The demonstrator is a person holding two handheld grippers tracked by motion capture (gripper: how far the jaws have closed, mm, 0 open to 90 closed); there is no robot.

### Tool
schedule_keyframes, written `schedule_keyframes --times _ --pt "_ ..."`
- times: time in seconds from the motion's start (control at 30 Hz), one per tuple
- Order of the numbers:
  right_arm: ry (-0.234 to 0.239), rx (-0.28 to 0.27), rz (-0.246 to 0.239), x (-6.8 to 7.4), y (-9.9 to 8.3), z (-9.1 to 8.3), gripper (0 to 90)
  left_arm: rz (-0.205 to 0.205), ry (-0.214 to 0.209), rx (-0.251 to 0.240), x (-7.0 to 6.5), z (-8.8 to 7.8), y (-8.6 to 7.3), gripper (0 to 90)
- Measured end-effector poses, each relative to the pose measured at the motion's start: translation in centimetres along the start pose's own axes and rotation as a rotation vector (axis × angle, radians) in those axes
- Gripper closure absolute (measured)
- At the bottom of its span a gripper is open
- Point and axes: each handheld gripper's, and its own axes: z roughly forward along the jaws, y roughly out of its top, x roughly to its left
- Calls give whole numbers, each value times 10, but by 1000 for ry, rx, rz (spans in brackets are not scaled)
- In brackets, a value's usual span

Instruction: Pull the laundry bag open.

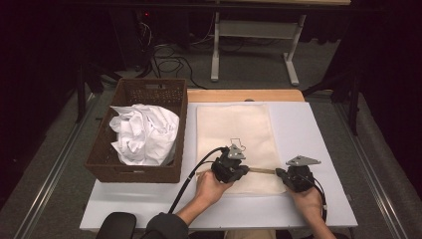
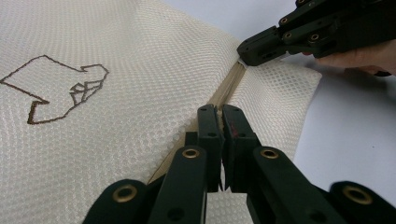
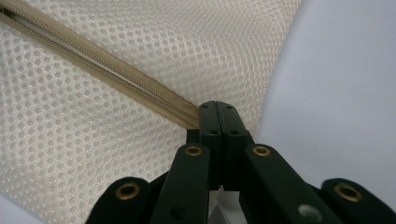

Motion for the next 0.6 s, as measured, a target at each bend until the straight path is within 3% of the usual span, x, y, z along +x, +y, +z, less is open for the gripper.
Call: schedule_keyframes --times 0.6 --pt "0 2 8 0 0 0 900 3 0 -1 0 -6 -3 870"
